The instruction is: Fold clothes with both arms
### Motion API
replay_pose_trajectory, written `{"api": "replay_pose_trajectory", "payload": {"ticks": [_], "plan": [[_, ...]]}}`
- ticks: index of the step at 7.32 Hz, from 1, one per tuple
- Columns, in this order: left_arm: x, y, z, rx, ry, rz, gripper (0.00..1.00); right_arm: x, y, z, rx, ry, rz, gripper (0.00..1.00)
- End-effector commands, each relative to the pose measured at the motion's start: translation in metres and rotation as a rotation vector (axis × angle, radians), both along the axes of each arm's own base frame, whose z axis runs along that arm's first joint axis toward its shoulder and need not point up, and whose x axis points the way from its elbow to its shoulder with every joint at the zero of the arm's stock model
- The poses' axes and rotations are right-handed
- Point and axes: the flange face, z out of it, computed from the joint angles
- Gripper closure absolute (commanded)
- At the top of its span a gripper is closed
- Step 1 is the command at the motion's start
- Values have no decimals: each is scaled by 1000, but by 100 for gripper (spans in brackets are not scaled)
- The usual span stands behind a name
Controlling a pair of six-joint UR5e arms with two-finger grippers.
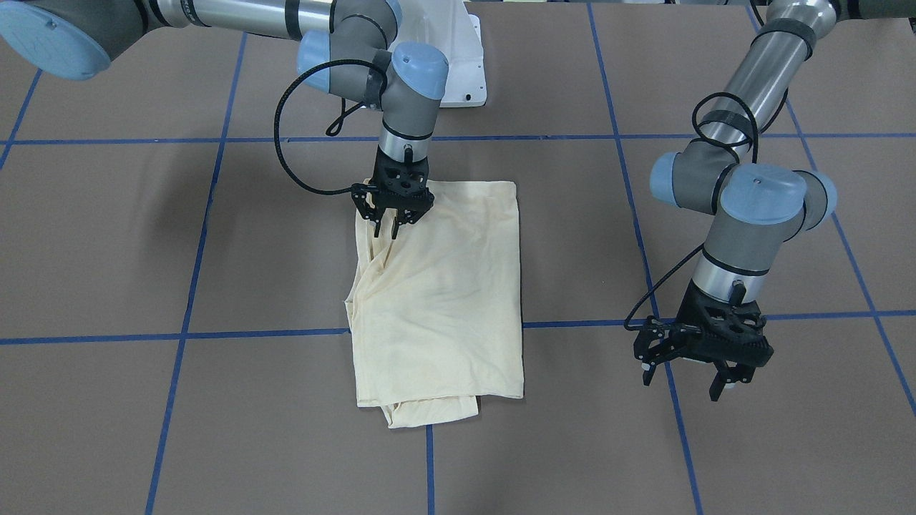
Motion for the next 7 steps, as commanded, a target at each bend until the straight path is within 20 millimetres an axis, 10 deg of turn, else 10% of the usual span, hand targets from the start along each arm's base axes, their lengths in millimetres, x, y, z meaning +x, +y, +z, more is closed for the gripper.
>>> {"api": "replay_pose_trajectory", "payload": {"ticks": [1,7], "plan": [[1,1,0,0,0,1,0,-1,0,0,-1,1,0,74],[0,4,8,-6,-6,3,0,-18,-9,-4,-31,8,37,68]]}}
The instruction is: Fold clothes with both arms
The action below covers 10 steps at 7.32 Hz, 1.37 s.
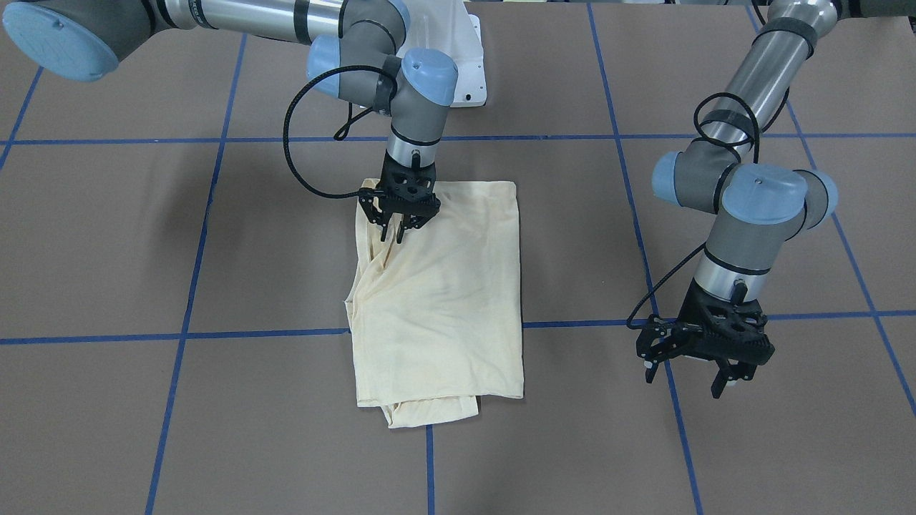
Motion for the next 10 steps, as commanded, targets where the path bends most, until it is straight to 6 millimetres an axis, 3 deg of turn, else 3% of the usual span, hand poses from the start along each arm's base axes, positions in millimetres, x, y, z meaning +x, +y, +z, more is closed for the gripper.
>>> {"api": "replay_pose_trajectory", "payload": {"ticks": [1,2,4,5,6,8,9,10], "plan": [[0,0,0,0,0,0,0,-3,-2,1,-9,8,8,86],[1,1,0,-1,-1,1,0,-3,-2,1,-10,9,6,100],[1,1,1,-3,-2,1,0,5,3,-2,-17,27,-1,100],[1,1,0,0,0,1,0,19,7,-3,-17,31,-6,100],[2,1,0,0,0,2,0,38,14,8,-14,28,-10,100],[2,2,0,5,7,2,0,42,16,25,-14,45,-17,100],[2,3,1,-4,14,-5,0,42,15,23,-7,41,-24,77],[2,4,1,3,20,-4,0,42,15,23,-4,39,-22,3]]}}
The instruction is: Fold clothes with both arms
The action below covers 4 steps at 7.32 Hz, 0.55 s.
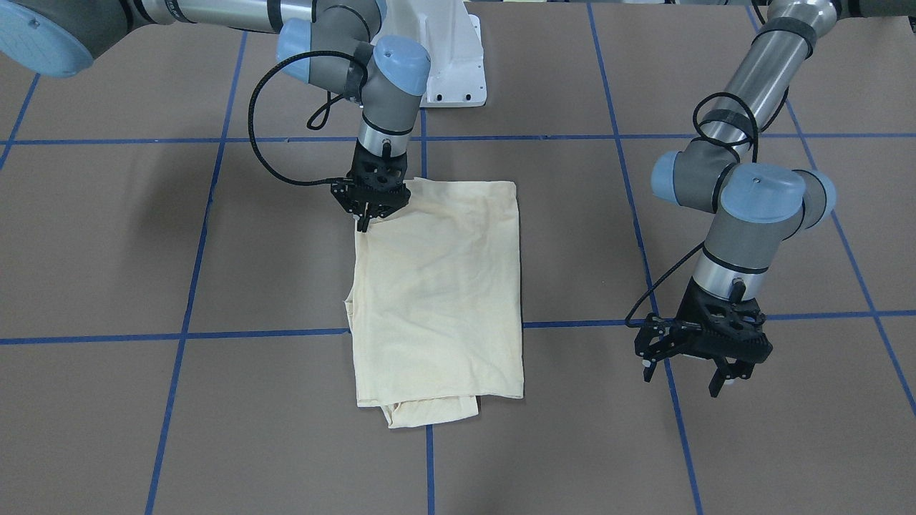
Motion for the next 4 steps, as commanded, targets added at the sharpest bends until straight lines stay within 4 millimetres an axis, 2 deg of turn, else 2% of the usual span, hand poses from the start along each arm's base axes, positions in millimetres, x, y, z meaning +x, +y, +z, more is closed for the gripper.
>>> {"api": "replay_pose_trajectory", "payload": {"ticks": [1,2,3,4], "plan": [[0,2,-4,14,17,0,0,7,-8,-9,7,-19,11,0],[-3,8,-25,34,46,15,0,20,-21,-18,4,-40,30,0],[-9,30,-37,11,104,75,0,43,-24,-24,-10,-82,28,0],[-20,51,-52,-27,178,76,0,73,-13,-23,5,-119,27,0]]}}
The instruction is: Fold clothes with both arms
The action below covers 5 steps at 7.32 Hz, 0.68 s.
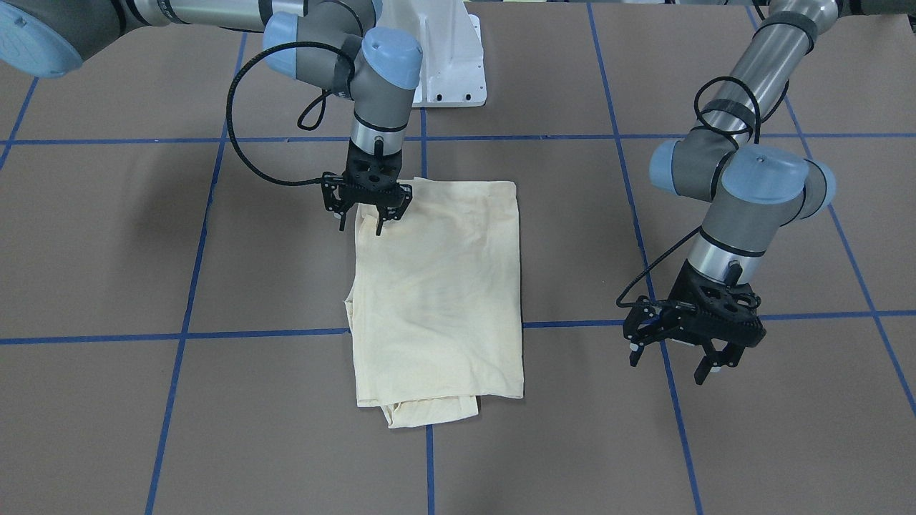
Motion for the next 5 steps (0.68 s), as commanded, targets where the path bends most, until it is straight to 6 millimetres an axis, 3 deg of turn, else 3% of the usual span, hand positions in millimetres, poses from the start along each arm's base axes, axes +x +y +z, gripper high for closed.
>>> {"api": "replay_pose_trajectory", "payload": {"ticks": [1,3,5], "plan": [[-7,61,-34,-69,152,52,0,61,19,11,25,-77,-6,0],[35,151,-65,-220,276,109,0,93,33,25,42,-140,-12,0],[115,234,-72,-370,365,35,0,105,37,44,63,-193,-12,0]]}}
